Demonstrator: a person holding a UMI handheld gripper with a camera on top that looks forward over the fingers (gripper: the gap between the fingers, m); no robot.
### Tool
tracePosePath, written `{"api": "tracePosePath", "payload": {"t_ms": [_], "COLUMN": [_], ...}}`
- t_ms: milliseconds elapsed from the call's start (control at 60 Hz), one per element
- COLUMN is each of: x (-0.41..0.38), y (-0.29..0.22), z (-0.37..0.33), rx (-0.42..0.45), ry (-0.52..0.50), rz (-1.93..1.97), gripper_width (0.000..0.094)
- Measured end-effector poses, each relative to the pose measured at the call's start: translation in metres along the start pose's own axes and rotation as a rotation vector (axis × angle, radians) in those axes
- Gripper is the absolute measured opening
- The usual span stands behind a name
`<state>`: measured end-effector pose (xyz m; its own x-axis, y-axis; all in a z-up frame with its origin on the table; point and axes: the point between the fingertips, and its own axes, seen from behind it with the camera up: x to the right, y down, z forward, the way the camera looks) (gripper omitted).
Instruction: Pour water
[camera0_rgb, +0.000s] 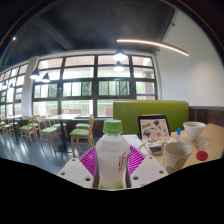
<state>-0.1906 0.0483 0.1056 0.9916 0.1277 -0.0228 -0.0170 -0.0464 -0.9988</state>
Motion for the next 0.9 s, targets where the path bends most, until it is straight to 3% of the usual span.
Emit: {"api": "tracePosePath", "payload": {"t_ms": [133,283,500,717,900], "x": [0.028,0.086,0.115,0.119,0.116], "y": [-0.035,-0.073,-0.058,-0.054,-0.053], "z": [0.002,0.006,0.008,-0.035,-0.042], "rx": [0.04,0.099,-0.041,-0.031,-0.024], "ry": [-0.021,-0.119,-0.321,-0.352,-0.306], "rz": [0.25,0.891,1.85,2.101,2.113], "gripper_width": [0.0355,0.0357,0.0357,0.0357,0.0356]}}
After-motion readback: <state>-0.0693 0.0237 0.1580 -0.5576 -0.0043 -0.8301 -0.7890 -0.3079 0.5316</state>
